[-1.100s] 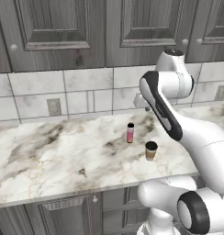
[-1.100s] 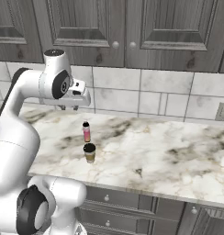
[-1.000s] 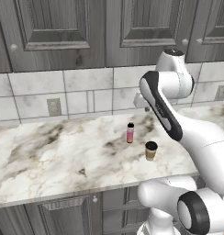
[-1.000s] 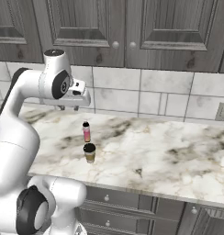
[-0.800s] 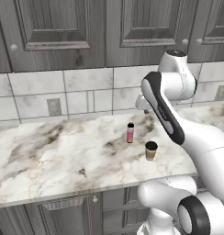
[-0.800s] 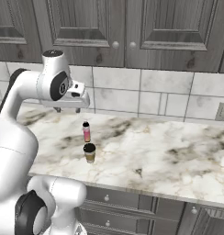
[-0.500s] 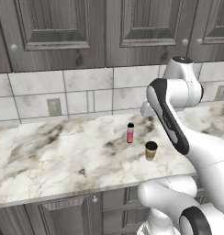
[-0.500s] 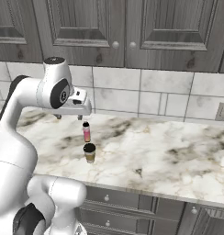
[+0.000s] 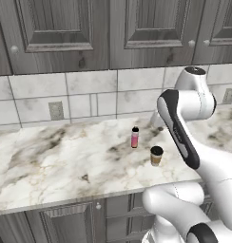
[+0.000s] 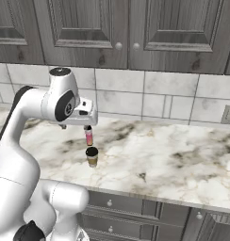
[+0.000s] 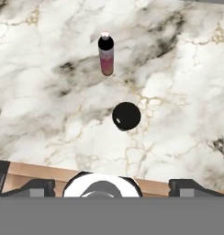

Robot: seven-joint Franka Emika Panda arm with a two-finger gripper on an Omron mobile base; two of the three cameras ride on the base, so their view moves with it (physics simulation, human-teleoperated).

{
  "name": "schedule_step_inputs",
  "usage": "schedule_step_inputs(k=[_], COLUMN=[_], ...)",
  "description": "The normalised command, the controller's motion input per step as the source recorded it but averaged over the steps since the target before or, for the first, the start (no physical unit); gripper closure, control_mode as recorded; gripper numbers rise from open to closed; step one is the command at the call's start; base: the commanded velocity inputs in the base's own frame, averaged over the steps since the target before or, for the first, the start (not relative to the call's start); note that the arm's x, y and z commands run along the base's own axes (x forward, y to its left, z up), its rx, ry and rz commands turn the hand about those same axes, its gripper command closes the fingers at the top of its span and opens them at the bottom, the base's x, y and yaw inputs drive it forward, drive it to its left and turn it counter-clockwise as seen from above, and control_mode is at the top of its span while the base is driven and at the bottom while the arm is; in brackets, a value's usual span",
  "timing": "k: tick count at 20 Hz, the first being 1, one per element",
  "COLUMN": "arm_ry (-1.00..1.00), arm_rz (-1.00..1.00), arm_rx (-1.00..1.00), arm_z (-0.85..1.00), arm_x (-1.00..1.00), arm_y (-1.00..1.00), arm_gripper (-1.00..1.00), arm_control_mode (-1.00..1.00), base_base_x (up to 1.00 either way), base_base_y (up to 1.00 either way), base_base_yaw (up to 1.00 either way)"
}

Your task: Move the drinks to the dining counter.

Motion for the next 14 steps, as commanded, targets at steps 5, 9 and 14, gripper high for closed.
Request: schedule_step_inputs(k=[5, 9, 14], arm_ry=[0.0, 0.0, 0.0], arm_rz=[0.0, 0.0, -0.03], arm_rx=[0.0, 0.0, 0.0], arm_z=[-0.45, -0.38, -0.2], arm_x=[0.01, 0.05, 0.14], arm_y=[0.0, 0.0, -0.09], arm_gripper=[-1.0, -1.0, -1.0], arm_control_mode=[-1.0, -1.0, -1.0], base_base_x=[0.0, 0.0, 0.0], base_base_y=[0.0, 0.0, 0.0], base_base_yaw=[0.0, 0.0, 0.0])
